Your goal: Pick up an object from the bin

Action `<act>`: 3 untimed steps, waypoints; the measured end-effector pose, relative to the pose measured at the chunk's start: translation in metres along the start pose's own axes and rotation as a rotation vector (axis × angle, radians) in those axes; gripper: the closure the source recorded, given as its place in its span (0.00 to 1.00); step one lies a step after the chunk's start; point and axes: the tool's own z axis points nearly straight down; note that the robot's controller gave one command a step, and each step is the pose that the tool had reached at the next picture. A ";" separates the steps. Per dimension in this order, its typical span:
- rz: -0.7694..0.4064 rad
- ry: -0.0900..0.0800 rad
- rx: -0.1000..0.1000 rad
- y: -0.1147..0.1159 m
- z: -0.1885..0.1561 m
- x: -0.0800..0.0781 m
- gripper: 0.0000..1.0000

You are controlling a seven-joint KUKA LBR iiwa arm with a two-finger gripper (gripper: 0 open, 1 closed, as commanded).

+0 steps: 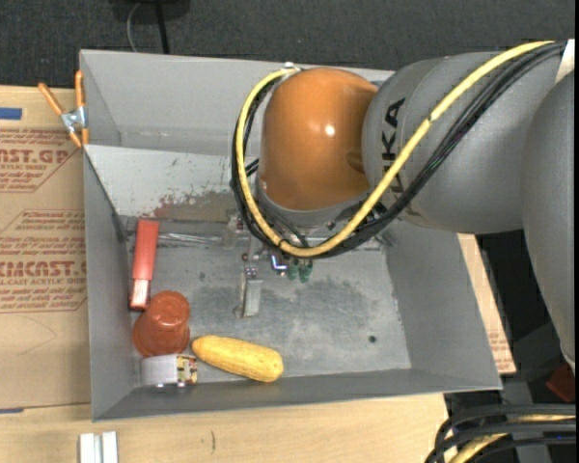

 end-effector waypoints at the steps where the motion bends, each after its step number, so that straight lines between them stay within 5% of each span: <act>1: 0.000 0.000 0.000 0.000 0.000 0.000 0.00; 2: -0.042 -0.010 -0.001 -0.003 0.032 0.013 0.00; 3: -0.233 -0.003 0.000 0.010 0.088 0.030 0.00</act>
Offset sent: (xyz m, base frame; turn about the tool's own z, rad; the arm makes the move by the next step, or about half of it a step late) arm -0.0531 -0.0134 -0.1242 -0.1475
